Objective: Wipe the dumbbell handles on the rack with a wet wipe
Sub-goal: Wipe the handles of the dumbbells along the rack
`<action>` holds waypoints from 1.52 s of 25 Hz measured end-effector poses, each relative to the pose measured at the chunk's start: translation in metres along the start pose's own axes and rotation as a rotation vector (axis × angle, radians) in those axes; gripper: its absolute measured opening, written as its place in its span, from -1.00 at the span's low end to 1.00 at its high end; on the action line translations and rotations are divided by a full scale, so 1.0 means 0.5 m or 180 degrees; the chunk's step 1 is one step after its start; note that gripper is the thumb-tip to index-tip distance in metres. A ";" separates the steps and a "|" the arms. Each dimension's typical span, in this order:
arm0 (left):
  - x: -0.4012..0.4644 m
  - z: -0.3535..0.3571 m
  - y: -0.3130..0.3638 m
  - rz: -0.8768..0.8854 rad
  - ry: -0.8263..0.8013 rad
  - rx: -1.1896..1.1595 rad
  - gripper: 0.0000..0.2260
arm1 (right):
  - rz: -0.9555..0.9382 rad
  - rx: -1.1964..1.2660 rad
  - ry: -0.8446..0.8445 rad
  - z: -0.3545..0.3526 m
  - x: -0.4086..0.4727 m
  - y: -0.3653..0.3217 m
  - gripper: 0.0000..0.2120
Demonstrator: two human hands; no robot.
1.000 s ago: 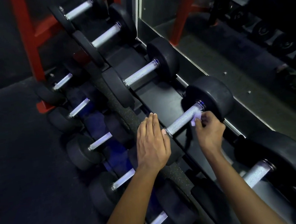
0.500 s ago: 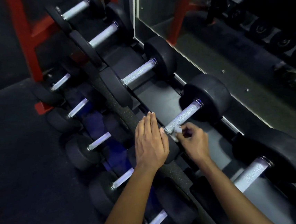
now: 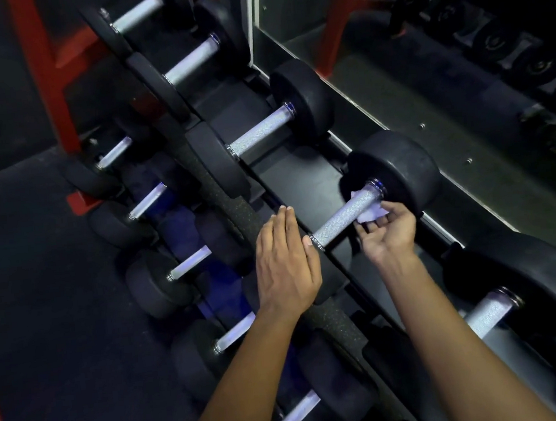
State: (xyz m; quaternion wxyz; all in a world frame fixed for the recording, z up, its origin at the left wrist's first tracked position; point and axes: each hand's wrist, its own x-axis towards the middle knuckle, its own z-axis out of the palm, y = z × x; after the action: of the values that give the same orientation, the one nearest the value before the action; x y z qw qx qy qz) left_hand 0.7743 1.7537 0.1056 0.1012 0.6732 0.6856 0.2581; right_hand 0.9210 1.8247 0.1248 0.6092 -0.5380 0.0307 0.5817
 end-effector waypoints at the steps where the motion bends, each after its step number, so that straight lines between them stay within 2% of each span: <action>1: 0.001 0.000 -0.001 0.0006 -0.0003 0.0007 -0.53 | 0.0089 0.0093 -0.0086 0.001 0.000 -0.002 -0.86; 4: 0.001 -0.001 -0.001 0.0012 -0.0001 0.0017 -0.52 | 0.0250 0.0276 -0.0257 0.009 0.005 0.002 -0.85; 7: 0.002 -0.002 0.000 0.0026 0.0011 0.0035 -0.53 | 0.0324 0.0221 -0.0489 0.018 0.001 0.014 -0.74; 9: 0.001 -0.002 0.000 0.0015 0.0035 0.0026 -0.53 | 0.0388 0.0131 -0.0555 0.015 -0.001 0.029 -0.80; 19: -0.001 -0.002 -0.001 0.0037 0.0019 0.0001 -0.52 | 0.0444 -0.1068 -0.0812 -0.020 -0.030 0.078 -0.73; 24: 0.000 -0.002 0.000 0.0040 0.0007 -0.0006 -0.52 | -0.0063 -0.2188 -0.0862 -0.030 -0.037 0.083 -0.83; 27: 0.000 -0.004 -0.001 0.0038 -0.0046 0.0006 -0.52 | -0.0331 -0.2322 -0.0569 -0.037 -0.045 0.079 -0.82; 31: -0.001 -0.003 0.001 0.0022 -0.0104 0.0030 -0.51 | -0.0656 -0.2520 -0.0073 -0.039 -0.046 0.071 -0.61; 35: -0.005 -0.009 -0.002 -0.0010 -0.0219 0.0012 -0.51 | -0.0750 -0.2583 -0.0039 -0.024 -0.066 0.057 -0.70; 38: 0.000 -0.019 -0.003 0.0121 -0.0296 -0.0050 -0.50 | -0.1082 -0.2961 0.0041 0.006 -0.073 0.050 -0.74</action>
State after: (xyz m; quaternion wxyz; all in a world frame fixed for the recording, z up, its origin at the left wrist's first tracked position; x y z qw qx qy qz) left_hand 0.7683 1.7514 0.1130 0.1333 0.6965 0.6651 0.2339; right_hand 0.8889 1.7958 0.1347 0.3907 -0.7539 -0.3166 0.4228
